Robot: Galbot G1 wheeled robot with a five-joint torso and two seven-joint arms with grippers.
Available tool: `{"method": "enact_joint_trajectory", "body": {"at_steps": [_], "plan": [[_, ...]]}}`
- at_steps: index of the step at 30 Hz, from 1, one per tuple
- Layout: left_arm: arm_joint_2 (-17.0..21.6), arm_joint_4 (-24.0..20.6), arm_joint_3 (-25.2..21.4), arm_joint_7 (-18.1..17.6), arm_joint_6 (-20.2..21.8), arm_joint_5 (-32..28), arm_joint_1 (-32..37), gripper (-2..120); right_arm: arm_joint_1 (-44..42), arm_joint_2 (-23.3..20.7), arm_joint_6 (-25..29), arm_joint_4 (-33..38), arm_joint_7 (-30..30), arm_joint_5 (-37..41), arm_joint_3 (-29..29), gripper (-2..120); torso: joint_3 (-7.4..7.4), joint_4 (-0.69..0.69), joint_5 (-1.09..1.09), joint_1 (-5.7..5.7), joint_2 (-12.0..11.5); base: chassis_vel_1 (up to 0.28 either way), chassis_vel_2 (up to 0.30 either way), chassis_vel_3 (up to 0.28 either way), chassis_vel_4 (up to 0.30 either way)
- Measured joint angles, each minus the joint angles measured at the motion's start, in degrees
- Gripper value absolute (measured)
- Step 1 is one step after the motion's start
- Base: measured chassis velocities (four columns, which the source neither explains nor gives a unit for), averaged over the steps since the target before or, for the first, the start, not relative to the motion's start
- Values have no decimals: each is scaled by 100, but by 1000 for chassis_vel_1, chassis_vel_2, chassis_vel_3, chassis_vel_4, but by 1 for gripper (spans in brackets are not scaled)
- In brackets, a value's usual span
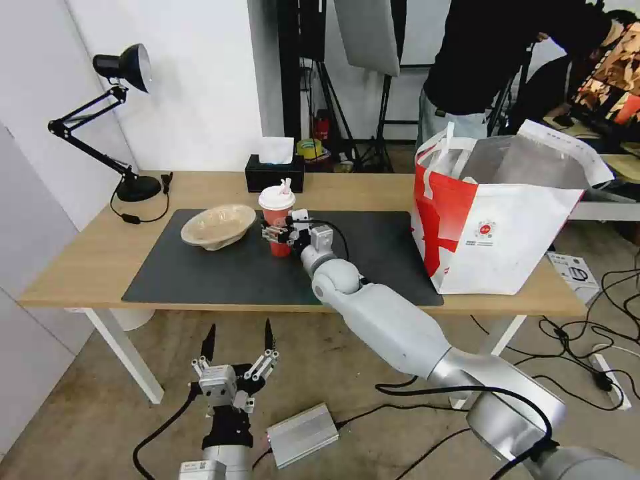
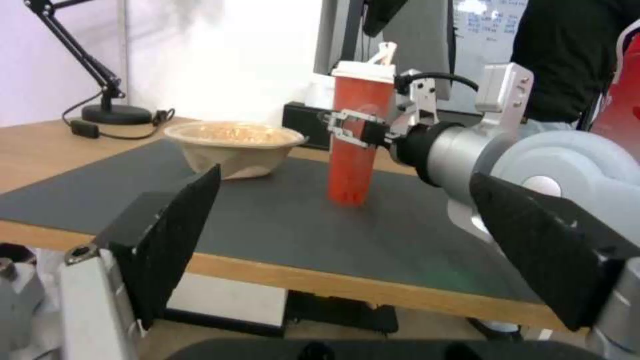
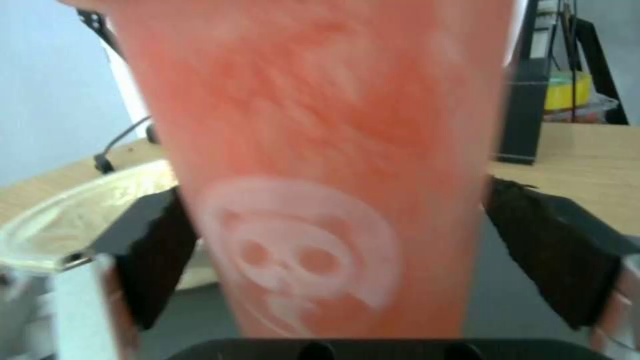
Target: Pick up the trash from the table and place it into the takeout bag.
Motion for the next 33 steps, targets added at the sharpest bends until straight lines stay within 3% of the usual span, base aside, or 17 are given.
{"method": "enact_joint_trajectory", "body": {"at_steps": [12, 19, 27, 33], "plan": [[-2, -21, 26, 1, -30, 31, 39, 100, -115, -60, 61, 252, -17, -25, -17, 52, 0, 0, 0, 0, 0, 0, 0, 0, 0], [-2, -70, 40, 7, -71, 44, 67, 100, -186, -463, -93, 914, 323, 48, -60, 24, 0, -1, 1, 0, 0, 0, 0, 0, 0], [-2, -122, 2, 41, -105, 41, 87, 100, -109, -915, -294, 1528, 601, 321, -124, 8, 0, -1, 1, 0, 0, 0, 0, 0, 0], [-1, -158, -66, 85, -132, 32, 115, 100, -39, -1078, -346, 1788, 645, 500, -101, 8, 0, 0, 1, 0, 0, 0, 0, 0, 0]]}}
